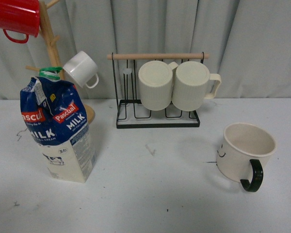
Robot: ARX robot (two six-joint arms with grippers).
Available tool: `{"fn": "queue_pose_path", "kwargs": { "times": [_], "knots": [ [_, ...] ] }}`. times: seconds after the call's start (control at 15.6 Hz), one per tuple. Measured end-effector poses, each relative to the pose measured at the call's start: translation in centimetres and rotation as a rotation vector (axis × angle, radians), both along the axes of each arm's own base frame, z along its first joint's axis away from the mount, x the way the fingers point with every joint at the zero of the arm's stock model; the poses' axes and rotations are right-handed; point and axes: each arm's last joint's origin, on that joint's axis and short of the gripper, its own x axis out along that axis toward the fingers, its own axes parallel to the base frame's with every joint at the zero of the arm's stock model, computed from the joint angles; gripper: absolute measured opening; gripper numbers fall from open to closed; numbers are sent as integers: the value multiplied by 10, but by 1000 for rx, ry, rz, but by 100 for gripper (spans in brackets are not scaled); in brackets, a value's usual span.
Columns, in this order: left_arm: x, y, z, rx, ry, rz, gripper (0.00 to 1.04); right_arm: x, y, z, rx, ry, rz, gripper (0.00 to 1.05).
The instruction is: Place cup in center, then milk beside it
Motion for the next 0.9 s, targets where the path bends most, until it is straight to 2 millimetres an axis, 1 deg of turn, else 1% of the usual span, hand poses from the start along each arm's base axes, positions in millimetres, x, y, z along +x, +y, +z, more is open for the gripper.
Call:
{"fn": "queue_pose_path", "kwargs": {
  "times": [0.19, 0.38, 0.64, 0.83, 0.9],
  "knots": [
    [0, 0, 0, 0, 0, 0, 98, 0, 0, -1, 1, 15, 13, 98],
    [0, 0, 0, 0, 0, 1, 98, 1, -1, -3, 17, 123, 96, 98],
    [0, 0, 0, 0, -1, -2, 98, 9, -2, -2, 48, 187, 178, 98],
    [0, 0, 0, 0, 0, 2, 98, 16, 0, -1, 59, 192, 215, 98],
    [0, 0, 0, 0, 0, 0, 98, 22, 2, 4, 61, 177, 238, 98]
  ]
}}
